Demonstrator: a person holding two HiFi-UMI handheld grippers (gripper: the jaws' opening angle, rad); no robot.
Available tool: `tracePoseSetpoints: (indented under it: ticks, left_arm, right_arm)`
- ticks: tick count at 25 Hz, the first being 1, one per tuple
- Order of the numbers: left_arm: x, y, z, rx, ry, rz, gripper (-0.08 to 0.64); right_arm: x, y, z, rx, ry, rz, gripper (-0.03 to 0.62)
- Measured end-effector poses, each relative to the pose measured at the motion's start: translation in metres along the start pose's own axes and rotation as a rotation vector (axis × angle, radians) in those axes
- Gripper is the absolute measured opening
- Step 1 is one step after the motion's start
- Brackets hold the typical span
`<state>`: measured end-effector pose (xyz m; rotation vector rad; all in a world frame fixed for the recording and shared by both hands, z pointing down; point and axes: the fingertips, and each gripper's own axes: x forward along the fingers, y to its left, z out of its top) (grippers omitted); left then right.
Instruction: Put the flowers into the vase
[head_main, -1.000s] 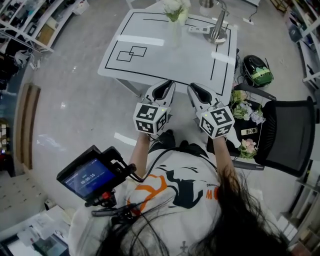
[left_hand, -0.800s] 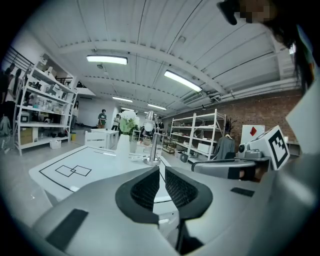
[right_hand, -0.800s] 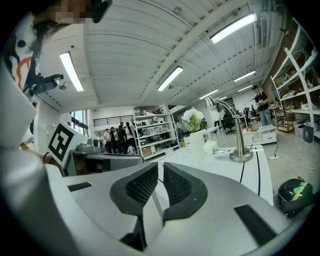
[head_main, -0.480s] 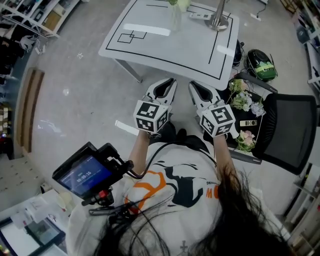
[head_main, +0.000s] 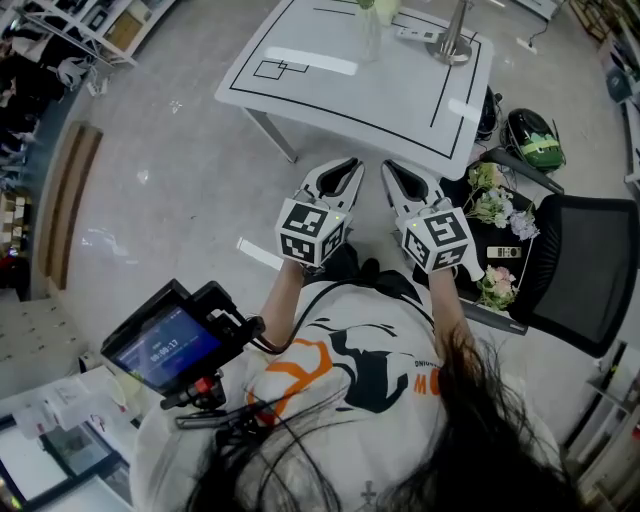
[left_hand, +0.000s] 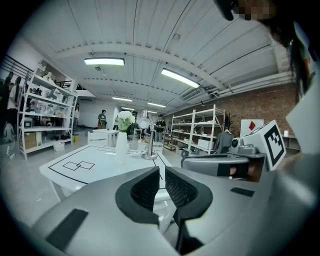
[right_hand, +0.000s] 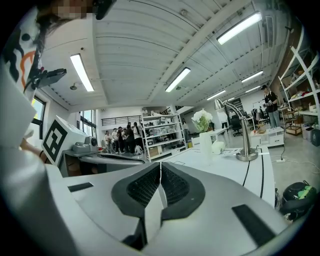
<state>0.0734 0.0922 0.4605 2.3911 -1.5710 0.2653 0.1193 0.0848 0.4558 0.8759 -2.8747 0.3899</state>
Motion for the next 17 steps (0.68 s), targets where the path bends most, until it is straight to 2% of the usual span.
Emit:
tracePoseSetpoints:
  ticks: [17]
  left_arm:
    - [0.0015,-0.0083,0.0016,0.001,-0.006,-0.017,0.043]
  right_arm:
    - [-0.0039,-0.0008,0.0001,-0.005,0.002,-0.009,0.018]
